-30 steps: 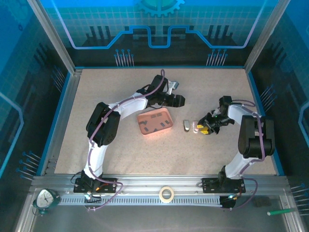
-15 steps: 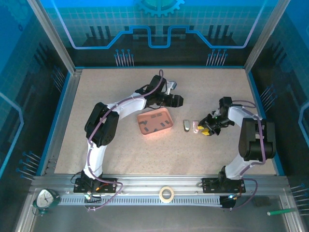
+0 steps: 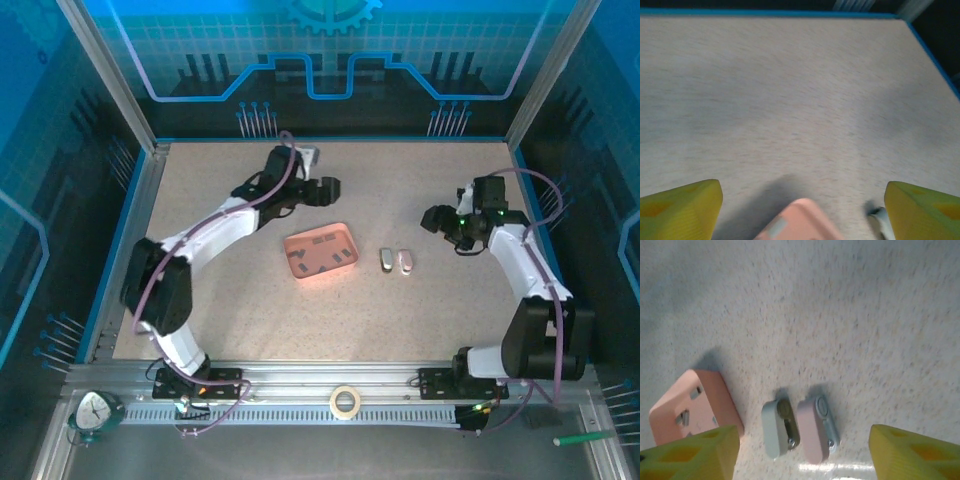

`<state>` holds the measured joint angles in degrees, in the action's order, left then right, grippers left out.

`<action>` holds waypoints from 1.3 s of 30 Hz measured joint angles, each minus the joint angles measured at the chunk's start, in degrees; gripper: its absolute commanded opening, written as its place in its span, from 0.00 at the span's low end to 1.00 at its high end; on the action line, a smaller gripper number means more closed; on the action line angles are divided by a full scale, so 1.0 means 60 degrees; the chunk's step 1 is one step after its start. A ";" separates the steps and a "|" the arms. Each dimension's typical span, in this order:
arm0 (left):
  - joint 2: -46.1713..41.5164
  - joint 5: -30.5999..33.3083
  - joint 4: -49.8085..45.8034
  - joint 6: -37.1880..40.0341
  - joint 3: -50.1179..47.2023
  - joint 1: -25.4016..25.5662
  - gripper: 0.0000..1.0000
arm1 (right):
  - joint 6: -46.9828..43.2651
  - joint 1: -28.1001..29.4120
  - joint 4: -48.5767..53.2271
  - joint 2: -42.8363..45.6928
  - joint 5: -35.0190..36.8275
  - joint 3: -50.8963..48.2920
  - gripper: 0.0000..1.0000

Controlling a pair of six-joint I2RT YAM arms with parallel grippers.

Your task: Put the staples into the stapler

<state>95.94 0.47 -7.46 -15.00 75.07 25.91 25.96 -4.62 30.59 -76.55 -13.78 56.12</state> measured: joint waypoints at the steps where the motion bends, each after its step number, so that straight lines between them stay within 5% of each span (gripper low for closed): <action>1: -0.0426 0.0430 0.0055 0.0113 -0.0393 -0.0146 0.89 | -0.0222 -0.0018 -0.0455 0.0233 0.0175 -0.0299 1.00; 5: -0.1843 0.1967 0.0546 0.0616 -0.1945 -0.0801 0.99 | -0.0987 -0.0270 -0.2299 0.0798 0.0685 -0.1676 1.00; 15: -0.3020 0.4739 0.3089 0.1246 -0.5960 -0.1920 0.99 | -0.2659 -0.0503 -0.7650 0.0743 0.1020 -0.4685 1.00; 32: -0.3257 0.3734 0.6364 0.2251 -0.8120 -0.2885 0.99 | -0.3606 0.0583 -1.3482 -0.1490 0.1399 -0.6109 1.00; 39: -0.1566 0.3217 0.9912 0.2750 -0.9551 -0.3213 0.99 | -0.3985 0.0892 -1.3380 -0.1807 0.1814 -0.5956 1.00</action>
<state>86.54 19.77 52.01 1.50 17.76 6.63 2.04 0.73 -49.69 -87.39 -2.90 20.38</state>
